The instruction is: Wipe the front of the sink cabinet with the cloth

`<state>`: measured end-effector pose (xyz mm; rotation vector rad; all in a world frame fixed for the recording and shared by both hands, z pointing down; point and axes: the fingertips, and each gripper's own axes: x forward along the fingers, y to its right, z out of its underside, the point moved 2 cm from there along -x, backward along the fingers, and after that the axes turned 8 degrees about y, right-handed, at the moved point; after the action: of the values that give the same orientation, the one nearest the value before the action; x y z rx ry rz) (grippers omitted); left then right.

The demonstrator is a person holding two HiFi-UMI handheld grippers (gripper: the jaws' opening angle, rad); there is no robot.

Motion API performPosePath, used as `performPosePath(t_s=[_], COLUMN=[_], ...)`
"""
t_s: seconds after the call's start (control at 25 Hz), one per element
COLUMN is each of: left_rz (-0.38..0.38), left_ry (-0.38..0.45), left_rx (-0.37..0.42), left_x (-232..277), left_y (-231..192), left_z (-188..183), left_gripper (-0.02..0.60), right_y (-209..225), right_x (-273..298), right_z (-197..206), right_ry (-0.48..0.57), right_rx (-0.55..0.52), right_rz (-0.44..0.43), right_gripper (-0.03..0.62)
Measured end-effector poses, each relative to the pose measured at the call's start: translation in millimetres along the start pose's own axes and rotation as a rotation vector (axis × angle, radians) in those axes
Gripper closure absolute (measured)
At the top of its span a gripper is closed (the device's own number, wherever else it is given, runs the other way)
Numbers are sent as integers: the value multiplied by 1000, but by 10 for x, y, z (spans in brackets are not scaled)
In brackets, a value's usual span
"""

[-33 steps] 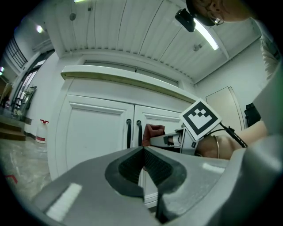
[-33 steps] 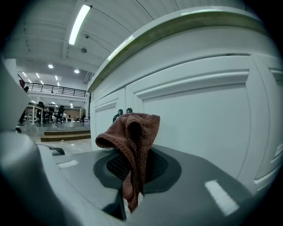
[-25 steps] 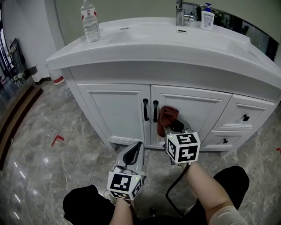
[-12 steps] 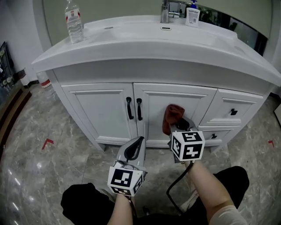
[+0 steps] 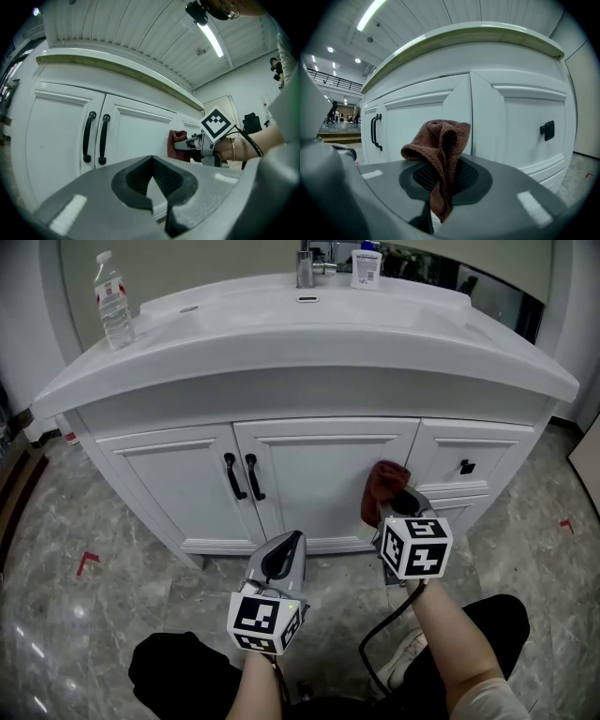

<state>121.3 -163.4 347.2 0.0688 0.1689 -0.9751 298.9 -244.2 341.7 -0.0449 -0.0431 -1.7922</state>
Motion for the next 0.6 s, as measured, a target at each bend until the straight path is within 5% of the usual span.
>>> performPosePath(t_s=[0.28, 0.6], left_rz=[21, -73], left_ry=[-29, -74], left_rx=[11, 50], left_x=[57, -262], left_y=[91, -338], left_z=[98, 134], left_gripper=[580, 580], right_y=[192, -784], right_x=[-125, 140], right_z=[44, 385], right_ry=[11, -15], right_rx=[-5, 12], right_rz=[69, -141], right_gripper=[514, 514])
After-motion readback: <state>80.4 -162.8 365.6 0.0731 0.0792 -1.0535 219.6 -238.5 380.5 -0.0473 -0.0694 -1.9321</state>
